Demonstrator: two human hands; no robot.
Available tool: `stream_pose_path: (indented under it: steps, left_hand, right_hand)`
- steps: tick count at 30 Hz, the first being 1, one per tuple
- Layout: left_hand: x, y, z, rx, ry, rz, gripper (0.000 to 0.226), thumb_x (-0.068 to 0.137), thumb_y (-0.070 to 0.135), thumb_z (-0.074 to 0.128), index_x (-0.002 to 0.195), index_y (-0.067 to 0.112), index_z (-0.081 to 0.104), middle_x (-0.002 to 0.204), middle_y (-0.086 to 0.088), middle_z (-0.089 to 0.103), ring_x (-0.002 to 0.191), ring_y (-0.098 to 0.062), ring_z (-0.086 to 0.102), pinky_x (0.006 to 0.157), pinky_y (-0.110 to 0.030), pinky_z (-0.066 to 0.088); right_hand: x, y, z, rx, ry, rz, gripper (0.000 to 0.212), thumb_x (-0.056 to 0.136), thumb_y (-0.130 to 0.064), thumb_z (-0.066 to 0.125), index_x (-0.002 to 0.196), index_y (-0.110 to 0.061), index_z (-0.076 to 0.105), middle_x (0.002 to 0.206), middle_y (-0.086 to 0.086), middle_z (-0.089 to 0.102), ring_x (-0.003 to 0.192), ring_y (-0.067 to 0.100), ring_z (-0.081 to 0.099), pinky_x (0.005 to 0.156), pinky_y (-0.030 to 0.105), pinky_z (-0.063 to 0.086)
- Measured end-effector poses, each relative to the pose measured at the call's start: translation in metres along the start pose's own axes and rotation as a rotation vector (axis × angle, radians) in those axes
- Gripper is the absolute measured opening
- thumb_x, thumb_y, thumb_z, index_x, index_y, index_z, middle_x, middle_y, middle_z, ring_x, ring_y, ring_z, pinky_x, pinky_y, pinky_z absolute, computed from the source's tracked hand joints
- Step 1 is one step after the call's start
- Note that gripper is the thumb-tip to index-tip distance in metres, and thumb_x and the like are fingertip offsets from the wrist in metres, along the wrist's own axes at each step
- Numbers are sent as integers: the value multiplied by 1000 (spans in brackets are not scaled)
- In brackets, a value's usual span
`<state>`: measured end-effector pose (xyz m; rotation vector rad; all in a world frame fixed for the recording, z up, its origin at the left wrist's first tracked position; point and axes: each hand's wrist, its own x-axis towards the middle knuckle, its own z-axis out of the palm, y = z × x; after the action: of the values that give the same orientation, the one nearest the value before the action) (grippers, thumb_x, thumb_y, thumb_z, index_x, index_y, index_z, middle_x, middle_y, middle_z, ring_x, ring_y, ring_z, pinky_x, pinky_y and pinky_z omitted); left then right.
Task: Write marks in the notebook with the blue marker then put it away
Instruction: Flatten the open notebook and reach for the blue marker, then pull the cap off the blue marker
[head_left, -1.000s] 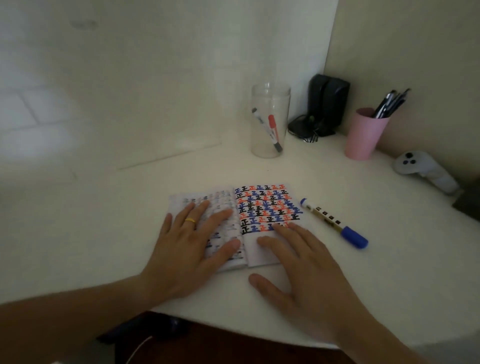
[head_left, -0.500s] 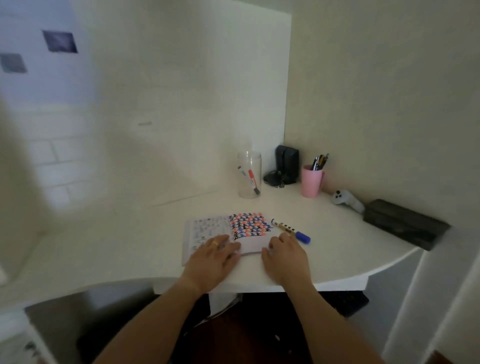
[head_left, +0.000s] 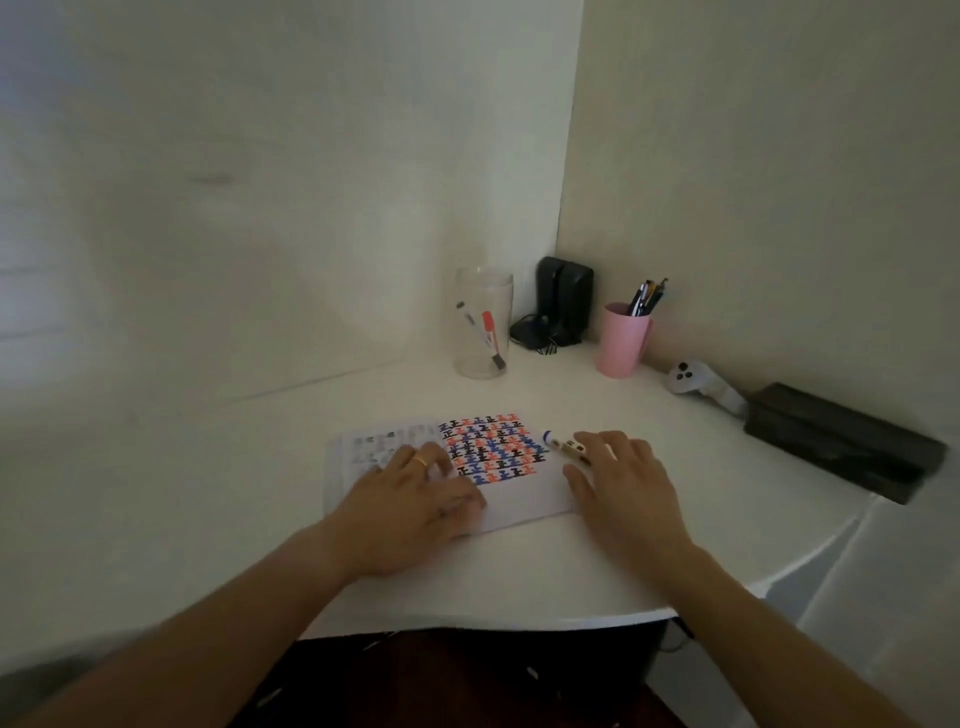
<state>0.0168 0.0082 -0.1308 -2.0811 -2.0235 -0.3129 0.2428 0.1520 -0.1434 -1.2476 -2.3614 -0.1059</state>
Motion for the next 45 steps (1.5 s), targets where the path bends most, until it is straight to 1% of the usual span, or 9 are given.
stream_pose_path:
  steps: [5,14,17,22,26,29,35,42,45]
  left_hand:
    - [71,-29,6,-86,-231,21,36,94,60,32,114,41,55,116,2,55,100,-17,57,86,-38,49]
    - [114,-41,51,-55,118,52,31,86,63,43,98,37,54,78,10,64,66,-12,54,57,-30,37]
    - [115,-44,54,-64,141,44,36,84,68,42,98,38,55,77,10,64,66,-11,54,58,-30,38]
    - [114,-44,51,-68,169,32,32,85,63,42,99,39,57,66,13,51,62,-8,50,54,-27,31]
    - [116,-44,51,-63,209,43,34,86,60,36,104,38,56,69,9,63,58,-9,52,51,-26,28]
    - [116,-44,48,-107,213,23,42,85,65,34,114,38,49,65,10,58,55,-6,52,53,-27,40]
    - [116,-42,44,-87,286,46,45,94,65,26,107,31,52,73,8,66,55,-8,55,56,-35,52]
    - [116,-31,41,-123,276,96,43,98,58,21,94,24,49,62,6,55,49,-11,49,52,-33,45]
    - [119,-21,41,-374,194,46,45,101,51,24,78,21,49,53,5,46,45,-11,44,50,-26,36]
  right_hand:
    - [18,-1,16,-13,-11,-17,39,99,-26,49,138,-23,51,125,3,61,110,25,53,91,36,44]
    - [40,-10,15,139,68,-114,32,99,-11,53,130,-16,61,109,3,61,91,20,56,75,28,46]
    - [82,-29,16,409,113,-100,26,102,-12,49,124,-14,64,97,2,60,76,15,51,65,17,38]
    - [124,-41,30,1229,-56,190,22,101,-19,54,97,-13,76,72,9,57,63,17,52,59,27,48]
    - [113,-24,54,1464,-154,256,23,97,-26,62,98,-9,78,68,-5,65,63,9,60,58,19,53]
    - [112,-17,58,1588,-212,263,20,96,-21,66,96,-4,76,63,3,62,55,11,54,47,20,44]
    - [111,-20,58,1597,-250,161,17,90,-26,73,97,-11,77,68,4,67,57,15,56,52,23,46]
    - [110,-22,59,1520,-200,76,31,94,-35,67,91,-7,78,60,3,65,51,12,53,49,21,45]
    - [113,-23,60,1545,-223,100,30,97,-35,64,82,-13,76,55,3,58,50,15,45,49,27,37]
